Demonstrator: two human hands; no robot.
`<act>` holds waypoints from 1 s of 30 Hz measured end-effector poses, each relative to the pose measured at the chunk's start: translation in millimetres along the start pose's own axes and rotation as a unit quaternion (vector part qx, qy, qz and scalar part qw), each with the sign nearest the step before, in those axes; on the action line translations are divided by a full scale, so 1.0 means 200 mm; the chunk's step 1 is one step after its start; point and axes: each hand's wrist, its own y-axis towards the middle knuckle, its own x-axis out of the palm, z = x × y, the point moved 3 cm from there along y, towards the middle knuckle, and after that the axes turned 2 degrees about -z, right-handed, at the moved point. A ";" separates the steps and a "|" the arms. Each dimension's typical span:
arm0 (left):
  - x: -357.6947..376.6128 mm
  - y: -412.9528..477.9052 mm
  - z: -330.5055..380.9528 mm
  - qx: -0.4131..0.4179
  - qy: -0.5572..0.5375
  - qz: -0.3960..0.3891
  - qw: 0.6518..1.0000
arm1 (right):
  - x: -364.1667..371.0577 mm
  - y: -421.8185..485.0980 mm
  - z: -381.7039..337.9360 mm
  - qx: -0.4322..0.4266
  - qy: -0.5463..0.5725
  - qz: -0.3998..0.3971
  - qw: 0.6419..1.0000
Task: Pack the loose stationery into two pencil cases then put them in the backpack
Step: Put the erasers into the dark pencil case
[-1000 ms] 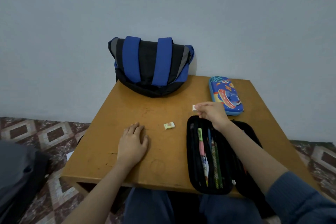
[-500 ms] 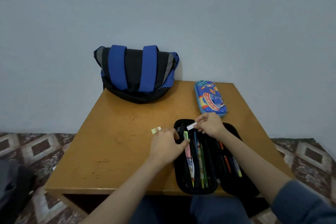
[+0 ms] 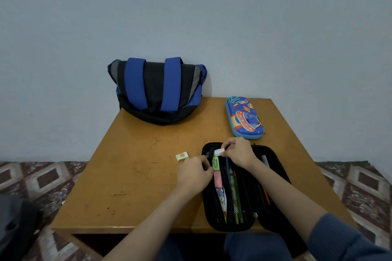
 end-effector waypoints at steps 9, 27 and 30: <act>0.02 0.01 -0.02 0.006 -0.039 0.012 0.999 | 0.04 0.00 -0.02 -0.018 0.016 -0.004 1.000; 0.04 0.05 -0.10 0.105 0.094 -0.080 0.987 | -0.01 -0.06 -0.02 0.009 -0.120 -0.093 0.988; 0.05 0.07 -0.12 0.127 0.131 -0.113 0.977 | -0.01 -0.06 -0.04 0.010 -0.125 -0.116 0.985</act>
